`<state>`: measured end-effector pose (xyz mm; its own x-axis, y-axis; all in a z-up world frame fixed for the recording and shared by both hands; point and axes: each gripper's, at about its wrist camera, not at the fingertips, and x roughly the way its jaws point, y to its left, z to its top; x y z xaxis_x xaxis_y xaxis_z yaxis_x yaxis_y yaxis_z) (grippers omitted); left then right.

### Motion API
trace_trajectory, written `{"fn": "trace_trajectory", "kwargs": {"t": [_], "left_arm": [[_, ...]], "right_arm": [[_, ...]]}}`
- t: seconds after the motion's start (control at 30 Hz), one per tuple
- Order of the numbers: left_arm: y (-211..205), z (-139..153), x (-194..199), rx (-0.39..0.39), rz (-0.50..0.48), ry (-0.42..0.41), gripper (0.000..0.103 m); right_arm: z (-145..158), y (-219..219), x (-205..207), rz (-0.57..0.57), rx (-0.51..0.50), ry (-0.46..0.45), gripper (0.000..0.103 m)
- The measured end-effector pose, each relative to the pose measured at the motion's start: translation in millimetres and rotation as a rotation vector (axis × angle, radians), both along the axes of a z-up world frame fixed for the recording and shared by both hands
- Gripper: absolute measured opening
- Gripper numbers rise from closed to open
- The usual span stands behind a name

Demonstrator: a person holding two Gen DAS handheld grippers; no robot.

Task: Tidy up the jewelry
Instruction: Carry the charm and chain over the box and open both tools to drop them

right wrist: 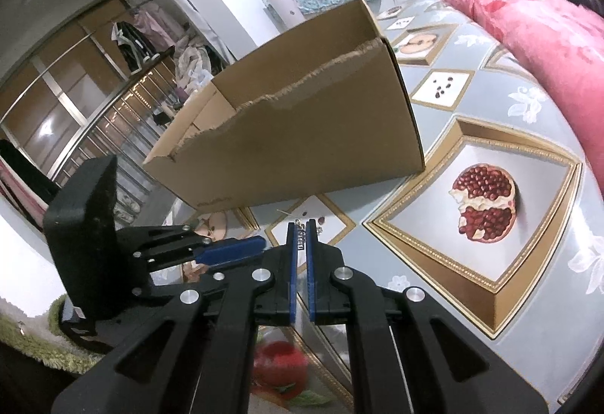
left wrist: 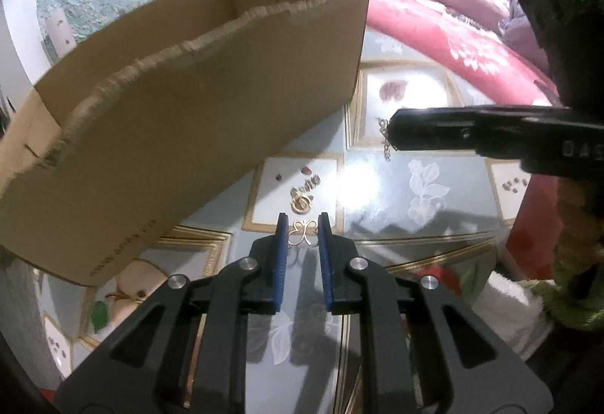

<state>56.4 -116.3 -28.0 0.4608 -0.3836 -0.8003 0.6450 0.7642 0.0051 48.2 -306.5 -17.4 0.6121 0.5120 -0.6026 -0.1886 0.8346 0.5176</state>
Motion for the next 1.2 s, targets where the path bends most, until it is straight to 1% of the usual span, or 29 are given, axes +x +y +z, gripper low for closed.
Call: {"fn": "trace_trajectory", "kwargs": {"t": [0.1,0.3,0.4,0.47,0.53,0.6,0.7,0.83,0.93,1.03,1.07,1.13,1.17,1.2], "left_arm": [[8,20,-2,-0.037,0.008,-0.028,0.014],[31,83,6,-0.136,0.045,-0.15,0.014],[37,101,19,-0.147,0.062,-0.199,0.014],[39,105,31,-0.144,0.076,-0.209,0.014],[38,103,47,-0.14,0.088,-0.19,0.014],[37,94,66,-0.142,0.105,-0.138,0.014],[33,79,89,-0.144,0.125,-0.077,0.014],[32,62,111,-0.161,0.142,-0.008,0.014],[29,54,122,-0.158,0.154,0.019,0.014],[28,49,129,-0.162,0.166,0.043,0.015],[27,48,131,-0.163,0.166,0.048,0.016],[26,48,130,-0.162,0.17,0.046,0.022],[26,48,130,-0.165,0.17,0.044,0.028],[26,49,129,-0.17,0.17,0.042,0.03]], "right_arm": [[15,0,3,0.012,-0.001,-0.038,0.005],[58,3,26,0.053,-0.007,-0.16,0.005],[77,5,45,0.069,-0.01,-0.205,0.005],[83,9,58,0.072,-0.02,-0.209,0.005],[85,12,73,0.074,-0.042,-0.203,0.005],[82,14,87,0.082,-0.053,-0.178,0.005],[68,17,114,0.087,-0.091,-0.106,0.005],[51,22,134,0.095,-0.138,-0.048,0.005],[49,27,141,0.119,-0.185,-0.048,0.004],[51,28,143,0.119,-0.202,-0.049,0.005],[52,27,144,0.116,-0.203,-0.05,0.006],[54,24,144,0.11,-0.2,-0.053,0.006],[55,22,144,0.105,-0.197,-0.055,0.006],[56,20,142,0.1,-0.193,-0.056,0.006]]}}
